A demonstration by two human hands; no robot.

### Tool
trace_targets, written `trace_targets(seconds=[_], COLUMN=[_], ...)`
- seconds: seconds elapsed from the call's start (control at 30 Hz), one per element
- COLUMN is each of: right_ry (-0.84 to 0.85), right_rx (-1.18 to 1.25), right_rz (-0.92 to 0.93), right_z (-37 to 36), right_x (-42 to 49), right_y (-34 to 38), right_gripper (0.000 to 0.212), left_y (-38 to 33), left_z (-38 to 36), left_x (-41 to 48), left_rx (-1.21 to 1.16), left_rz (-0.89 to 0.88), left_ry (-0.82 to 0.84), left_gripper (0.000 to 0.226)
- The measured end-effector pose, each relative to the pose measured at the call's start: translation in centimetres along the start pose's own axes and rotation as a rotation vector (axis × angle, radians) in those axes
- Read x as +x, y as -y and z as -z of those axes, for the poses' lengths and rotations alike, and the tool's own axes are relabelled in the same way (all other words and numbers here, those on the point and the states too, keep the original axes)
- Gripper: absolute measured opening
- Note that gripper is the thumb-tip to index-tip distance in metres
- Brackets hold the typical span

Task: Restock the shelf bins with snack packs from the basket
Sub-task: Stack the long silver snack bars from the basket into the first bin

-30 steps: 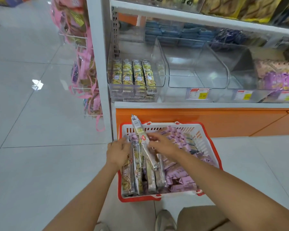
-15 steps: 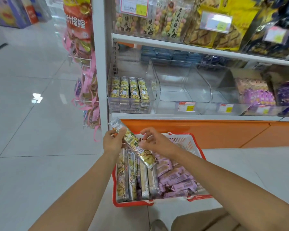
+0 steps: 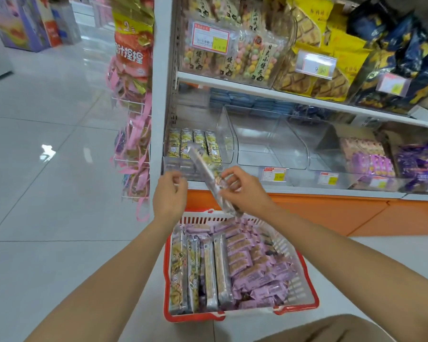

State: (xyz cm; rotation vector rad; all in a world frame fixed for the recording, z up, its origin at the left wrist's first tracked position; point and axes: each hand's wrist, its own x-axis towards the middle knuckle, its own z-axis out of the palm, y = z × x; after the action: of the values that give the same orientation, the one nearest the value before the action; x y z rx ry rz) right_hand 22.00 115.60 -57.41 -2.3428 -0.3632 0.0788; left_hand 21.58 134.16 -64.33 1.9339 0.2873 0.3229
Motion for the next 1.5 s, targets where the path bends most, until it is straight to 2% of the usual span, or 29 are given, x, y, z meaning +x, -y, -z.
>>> trace_targets(seconds=[0.1,0.17,0.27,0.37,0.5,0.67,0.87,1.13,1.5], right_ry=[-0.141,-0.198,-0.22,-0.235,-0.251,-0.235,-0.201,-0.207,-0.091], right_rx=[-0.084,-0.192,-0.316,-0.406,-0.519,-0.642,-0.747,-0.74,-0.816], right_rz=[-0.037,-0.056,-0.076,-0.087,-0.119,-0.117,-0.161,-0.152,-0.158], right_z=[1.6,2.3,2.5,2.0,0.5,-1.4,-2.5,-2.3,-2.6], right_x=[3.3,5.9,9.5,12.4,15.2,17.7,19.2,18.9,18.2], right_y=[1.3,1.8,2.2,2.5,2.2,1.2,0.4,0.4,0.0], right_gripper=[0.029,0.031,0.036,0.033,0.025,0.018,0.019,0.022,0.039], left_y=[0.6,0.9,1.3,1.7,3.3,5.4,6.3,6.3,6.0], left_z=[0.5,0.6,0.4,0.4,-0.1,-0.6,-1.2,-1.4,-1.6], left_x=[1.2,2.1,3.6,4.4,4.8,5.7,5.9,5.8,5.6], left_rx=[0.282,0.468,0.711,0.813,0.811,0.809,0.789,0.751,0.749], left_rz=[-0.304,-0.412,-0.429,-0.422,-0.474,-0.633,-0.644,-0.644,-0.6], left_ry=[0.011,0.064,0.15,0.149,0.099,-0.029,-0.061,-0.071,-0.055], left_gripper=[0.042,0.057,0.073,0.072,0.074,0.077,0.076,0.078,0.081])
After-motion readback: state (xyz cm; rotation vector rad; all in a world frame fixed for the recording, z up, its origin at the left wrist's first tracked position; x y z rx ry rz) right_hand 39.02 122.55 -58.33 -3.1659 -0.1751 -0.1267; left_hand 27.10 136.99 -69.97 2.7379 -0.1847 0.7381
